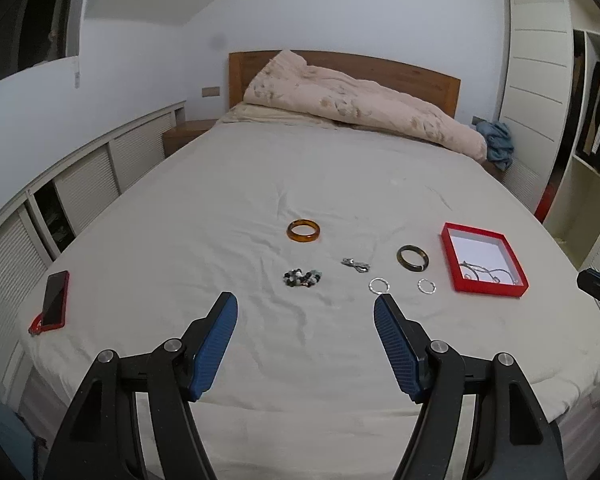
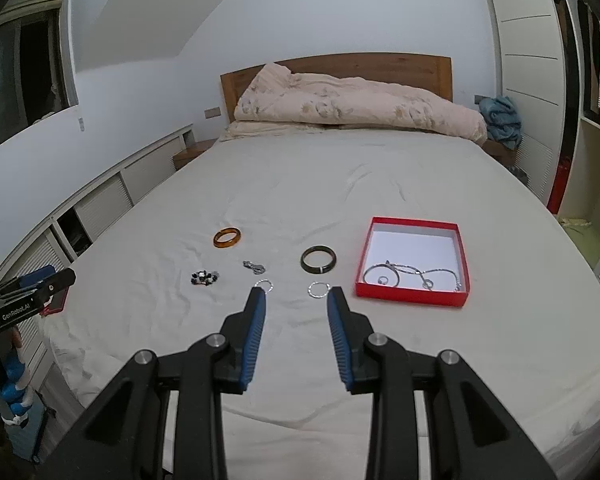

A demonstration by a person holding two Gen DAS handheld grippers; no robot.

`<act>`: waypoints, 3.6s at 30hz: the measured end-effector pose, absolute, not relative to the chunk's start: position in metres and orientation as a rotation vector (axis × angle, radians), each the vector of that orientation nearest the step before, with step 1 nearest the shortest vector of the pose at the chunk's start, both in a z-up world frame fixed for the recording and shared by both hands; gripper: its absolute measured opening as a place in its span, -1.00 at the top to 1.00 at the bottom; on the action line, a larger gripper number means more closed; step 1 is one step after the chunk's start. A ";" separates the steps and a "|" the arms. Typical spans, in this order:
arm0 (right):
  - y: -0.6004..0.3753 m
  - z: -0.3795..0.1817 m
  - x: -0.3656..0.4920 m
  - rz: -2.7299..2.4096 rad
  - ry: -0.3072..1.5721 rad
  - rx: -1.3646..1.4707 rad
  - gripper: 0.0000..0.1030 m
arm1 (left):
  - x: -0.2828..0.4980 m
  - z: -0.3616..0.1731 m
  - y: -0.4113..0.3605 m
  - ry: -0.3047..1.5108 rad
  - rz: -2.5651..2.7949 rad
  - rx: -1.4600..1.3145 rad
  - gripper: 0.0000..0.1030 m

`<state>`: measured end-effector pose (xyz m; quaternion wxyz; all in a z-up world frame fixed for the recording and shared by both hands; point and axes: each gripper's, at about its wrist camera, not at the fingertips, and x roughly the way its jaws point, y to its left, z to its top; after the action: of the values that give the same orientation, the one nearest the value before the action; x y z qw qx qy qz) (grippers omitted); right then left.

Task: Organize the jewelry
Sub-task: 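Grasp the twisted silver hoop with the right tool while the left tool approaches the beaded bracelet, then grasp the beaded bracelet with the left tool, then carry the hoop and beaded bracelet with both tools into the red box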

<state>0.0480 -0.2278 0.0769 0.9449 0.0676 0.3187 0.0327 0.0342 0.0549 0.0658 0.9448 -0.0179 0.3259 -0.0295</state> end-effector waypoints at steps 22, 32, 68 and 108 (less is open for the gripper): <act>-0.175 -0.039 0.158 0.191 0.860 0.129 0.40 | 0.141 -0.055 0.077 0.875 -0.047 -0.085 -0.42; -0.157 -0.115 0.241 0.239 0.963 0.147 0.25 | 0.226 -0.110 0.064 0.941 -0.089 -0.086 -0.47; -0.141 -0.150 0.294 0.333 0.934 0.069 0.30 | 0.291 -0.143 0.042 0.963 -0.135 -0.059 0.64; -0.360 -0.039 0.205 0.003 0.786 0.126 0.30 | 0.255 -0.036 -0.189 0.870 -0.485 0.021 0.64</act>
<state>0.2052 -0.3600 -0.0392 0.9219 0.0616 0.3825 0.0014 0.2554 -0.1891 -0.0365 0.8785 0.0103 0.4172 -0.2326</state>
